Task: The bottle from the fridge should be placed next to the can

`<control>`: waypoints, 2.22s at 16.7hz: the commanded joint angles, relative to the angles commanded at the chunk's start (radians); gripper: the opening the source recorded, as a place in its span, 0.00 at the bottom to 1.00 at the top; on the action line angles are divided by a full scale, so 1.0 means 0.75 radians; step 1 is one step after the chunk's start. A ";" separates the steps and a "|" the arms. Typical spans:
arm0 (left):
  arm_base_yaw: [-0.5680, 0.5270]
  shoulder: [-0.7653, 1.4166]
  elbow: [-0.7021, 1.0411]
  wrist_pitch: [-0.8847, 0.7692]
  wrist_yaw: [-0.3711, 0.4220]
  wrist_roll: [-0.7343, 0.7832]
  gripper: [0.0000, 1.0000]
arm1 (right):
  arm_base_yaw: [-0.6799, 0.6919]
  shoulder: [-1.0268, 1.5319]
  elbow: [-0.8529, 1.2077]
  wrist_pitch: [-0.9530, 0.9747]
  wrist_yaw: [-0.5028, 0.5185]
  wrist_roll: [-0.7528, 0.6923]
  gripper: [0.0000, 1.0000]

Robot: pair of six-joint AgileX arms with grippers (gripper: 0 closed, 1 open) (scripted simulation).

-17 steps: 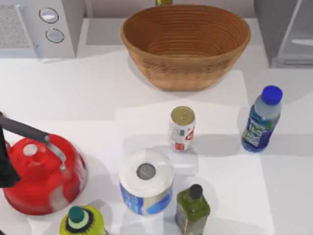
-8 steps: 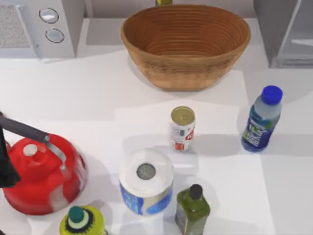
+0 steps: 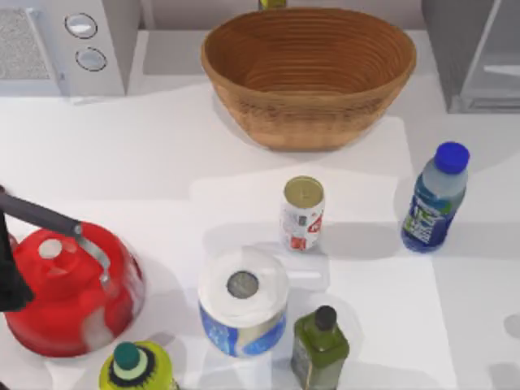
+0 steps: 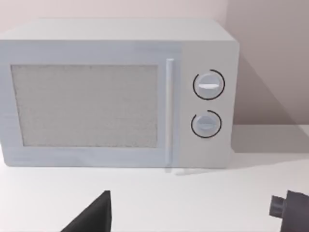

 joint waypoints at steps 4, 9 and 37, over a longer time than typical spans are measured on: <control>0.000 0.000 0.000 0.000 0.000 0.000 1.00 | -0.511 0.586 0.195 -0.038 -0.259 -0.579 1.00; 0.000 0.000 0.000 0.000 0.000 0.000 1.00 | -1.150 1.350 0.410 -0.016 -0.581 -1.327 1.00; 0.000 0.000 0.000 0.000 0.000 0.000 1.00 | -1.135 2.126 0.583 1.046 -0.776 -0.901 1.00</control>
